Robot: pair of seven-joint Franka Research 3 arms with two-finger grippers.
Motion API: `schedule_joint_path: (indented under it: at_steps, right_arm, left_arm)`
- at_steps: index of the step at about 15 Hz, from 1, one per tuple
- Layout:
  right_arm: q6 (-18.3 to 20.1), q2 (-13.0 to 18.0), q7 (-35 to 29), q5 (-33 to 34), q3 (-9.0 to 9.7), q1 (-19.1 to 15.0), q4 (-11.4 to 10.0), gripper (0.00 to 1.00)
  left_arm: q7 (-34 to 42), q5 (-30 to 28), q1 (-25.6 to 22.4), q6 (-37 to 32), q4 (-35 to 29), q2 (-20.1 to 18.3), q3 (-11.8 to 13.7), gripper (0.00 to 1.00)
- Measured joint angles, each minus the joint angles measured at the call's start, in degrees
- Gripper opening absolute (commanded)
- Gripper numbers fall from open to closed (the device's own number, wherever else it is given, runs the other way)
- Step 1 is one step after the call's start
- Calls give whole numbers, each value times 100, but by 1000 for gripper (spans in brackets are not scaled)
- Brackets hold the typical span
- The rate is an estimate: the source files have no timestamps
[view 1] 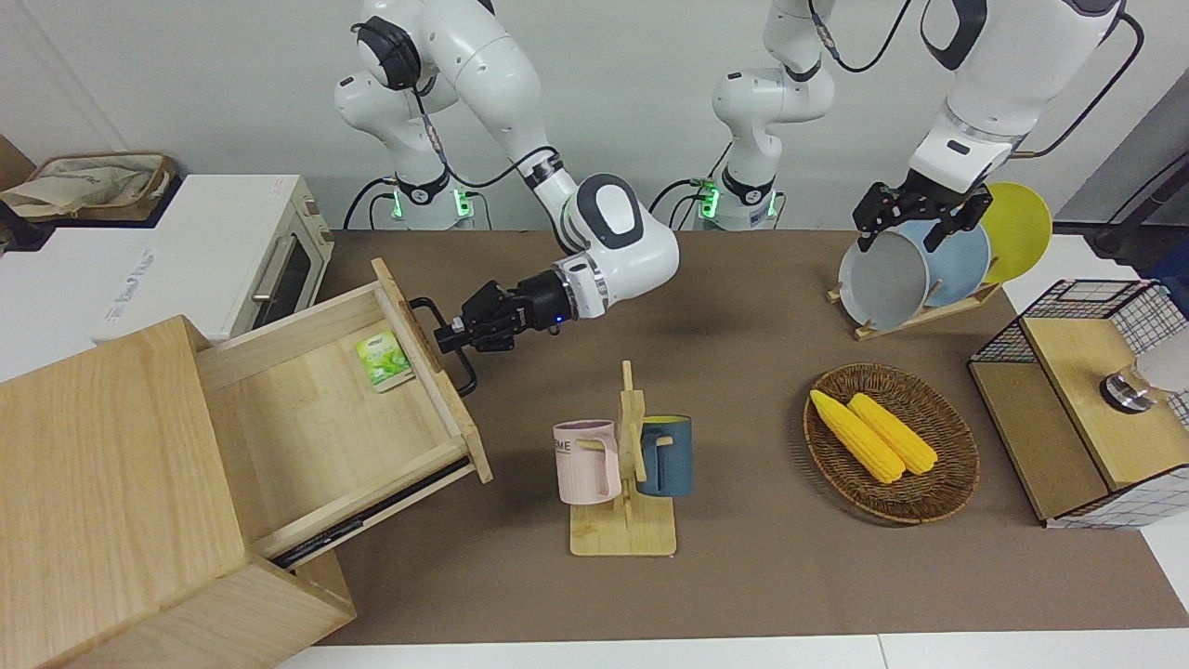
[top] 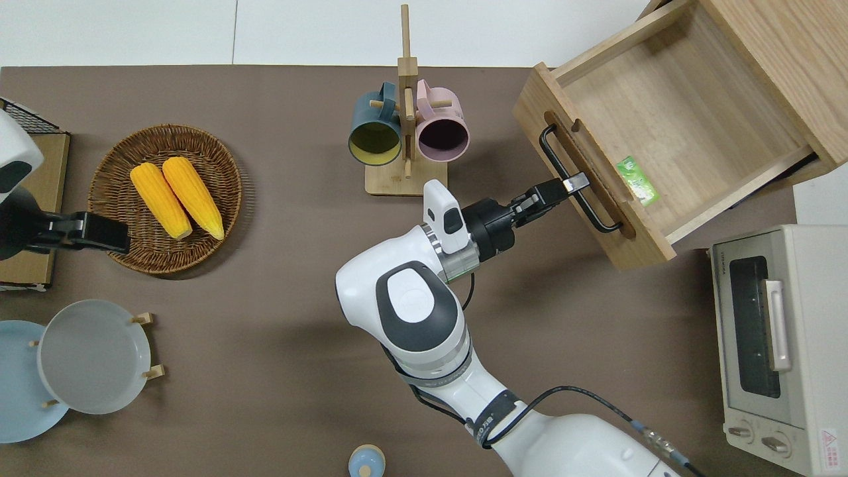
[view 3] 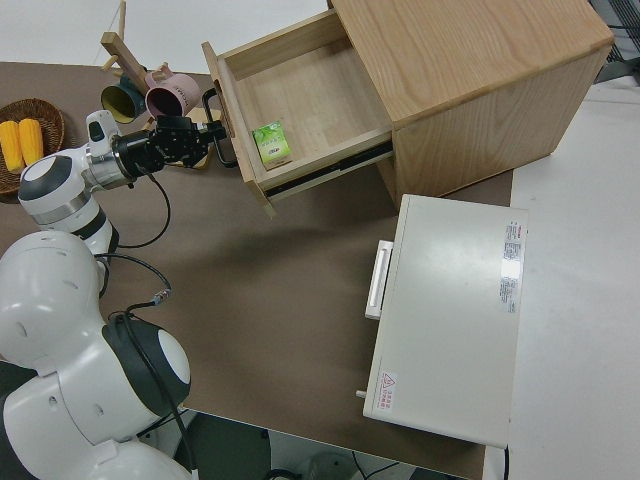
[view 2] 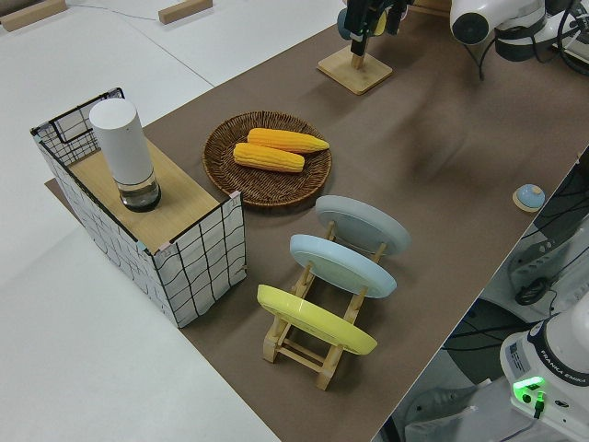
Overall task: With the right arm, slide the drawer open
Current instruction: 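Pull the drawer toward the robot with the right gripper, then release the handle and back the right gripper away from the drawer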
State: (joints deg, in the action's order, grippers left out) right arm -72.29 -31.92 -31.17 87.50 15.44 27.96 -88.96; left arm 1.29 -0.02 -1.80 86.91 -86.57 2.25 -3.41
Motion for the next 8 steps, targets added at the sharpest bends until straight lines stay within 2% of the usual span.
schedule_joint_path:
  at_steps: [6, 7, 8]
  right_arm:
    - [53, 0, -2, -63, 0, 122, 10, 0]
    - [53, 0, -2, -63, 0, 123, 10, 52]
    - [53, 0, -2, -64, 0, 123, 10, 143]
  left_arm:
    - [0, 0, 0, 0, 0, 0, 0, 993]
    - [0, 0, 0, 0, 0, 0, 0, 993]
    - [0, 0, 0, 0, 0, 0, 0, 993]
